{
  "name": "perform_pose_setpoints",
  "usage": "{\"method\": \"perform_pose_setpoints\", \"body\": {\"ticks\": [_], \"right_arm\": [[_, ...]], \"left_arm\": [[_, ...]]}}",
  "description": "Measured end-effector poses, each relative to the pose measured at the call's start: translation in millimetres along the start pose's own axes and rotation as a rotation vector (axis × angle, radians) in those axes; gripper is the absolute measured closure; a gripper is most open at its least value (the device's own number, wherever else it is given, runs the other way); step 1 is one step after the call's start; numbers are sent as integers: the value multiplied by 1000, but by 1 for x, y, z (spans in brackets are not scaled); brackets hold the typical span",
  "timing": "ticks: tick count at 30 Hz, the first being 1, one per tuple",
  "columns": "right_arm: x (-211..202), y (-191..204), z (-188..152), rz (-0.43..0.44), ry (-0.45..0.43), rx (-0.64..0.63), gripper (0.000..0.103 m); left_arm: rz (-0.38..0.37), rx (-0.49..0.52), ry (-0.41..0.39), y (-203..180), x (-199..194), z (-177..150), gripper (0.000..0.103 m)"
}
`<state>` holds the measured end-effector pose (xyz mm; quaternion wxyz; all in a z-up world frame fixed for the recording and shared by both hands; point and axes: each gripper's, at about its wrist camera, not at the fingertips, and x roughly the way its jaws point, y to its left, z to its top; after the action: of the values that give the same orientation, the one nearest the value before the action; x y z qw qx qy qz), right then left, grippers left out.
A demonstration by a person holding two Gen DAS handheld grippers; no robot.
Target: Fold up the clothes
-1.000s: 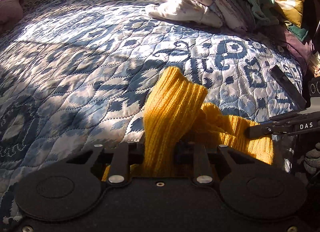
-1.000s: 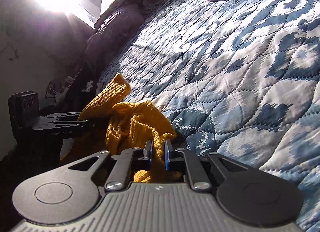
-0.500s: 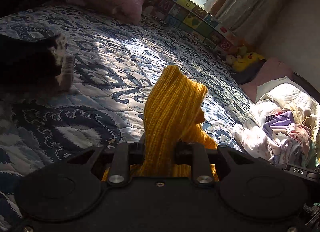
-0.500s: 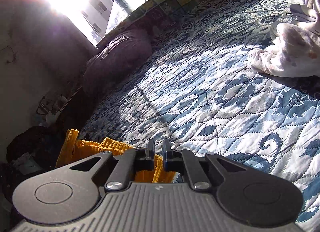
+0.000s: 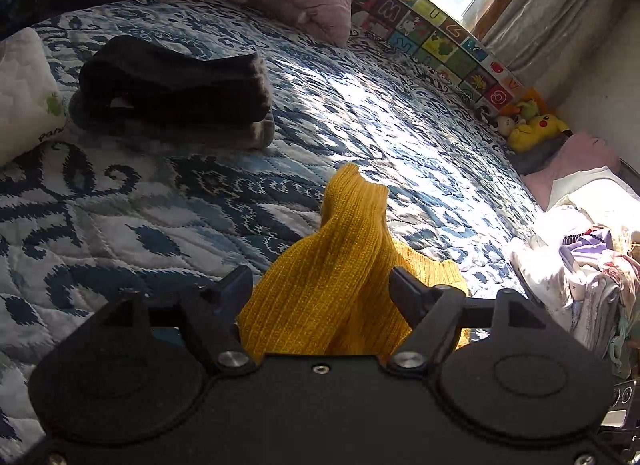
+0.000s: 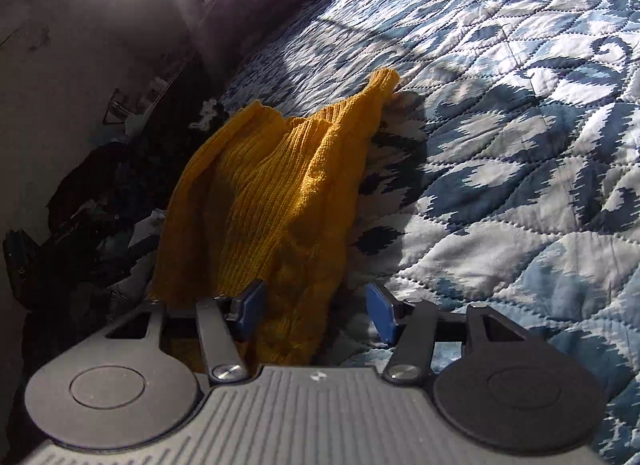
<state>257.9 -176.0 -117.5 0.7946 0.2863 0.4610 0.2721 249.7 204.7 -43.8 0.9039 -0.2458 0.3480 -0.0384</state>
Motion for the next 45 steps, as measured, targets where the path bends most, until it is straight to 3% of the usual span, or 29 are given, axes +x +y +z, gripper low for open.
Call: {"method": "perform_pose_setpoints", "body": {"ticks": [2,5,9,10,11,12,13,16,19,20,23,27,30,31,32,33,34,38,42,45], "right_arm": [[-2,6,-32,26,30,24,33],[-2,12,-67,52,26,75,31],[2,22,-87,75,-6,138,29],[4,25,-89,72,-14,146,29],[6,27,-89,77,-17,151,38],[8,28,-90,89,-16,154,52],[10,28,-91,88,-17,151,73],[4,33,-87,71,-59,102,83],[-25,28,-68,61,-106,75,89],[-39,24,-59,53,-122,60,97],[-72,9,-43,47,-105,55,98],[-96,2,-47,-3,-63,-9,98],[-100,-1,-61,-38,-69,-39,91],[-102,-2,-65,-49,-71,-49,81],[-103,-3,-70,-61,-74,-59,58],[-105,-4,-74,-73,-76,-69,45],[-106,-5,-79,-84,-78,-79,35],[-82,6,-81,-76,-58,-116,34],[-56,18,-83,-135,11,-225,35],[-47,25,-91,-174,41,-311,40]], "left_arm": [[-7,-8,6,10,-20,-22,21],[44,-34,3,23,-41,-57,20],[95,-168,54,42,-36,-97,21],[103,-185,45,41,-35,-104,35],[110,-201,37,41,-35,-112,45],[107,-215,34,37,-36,-117,76],[91,-231,45,34,-36,-121,90],[77,-268,16,10,-51,-133,91],[41,-289,8,-16,-70,-142,91],[34,-284,6,-26,-77,-146,91],[7,-254,26,-50,-93,-164,91],[43,-227,87,-60,-100,-195,91],[76,-230,192,-52,-95,-212,86],[78,-235,176,-50,-100,-212,71],[80,-240,159,-48,-106,-212,61],[93,-251,118,-46,-115,-209,44],[94,-262,94,-43,-120,-205,41],[105,-296,26,-28,-128,-181,35],[97,-311,41,-18,-116,-170,34],[118,-250,54,-23,-102,-167,34]]}}
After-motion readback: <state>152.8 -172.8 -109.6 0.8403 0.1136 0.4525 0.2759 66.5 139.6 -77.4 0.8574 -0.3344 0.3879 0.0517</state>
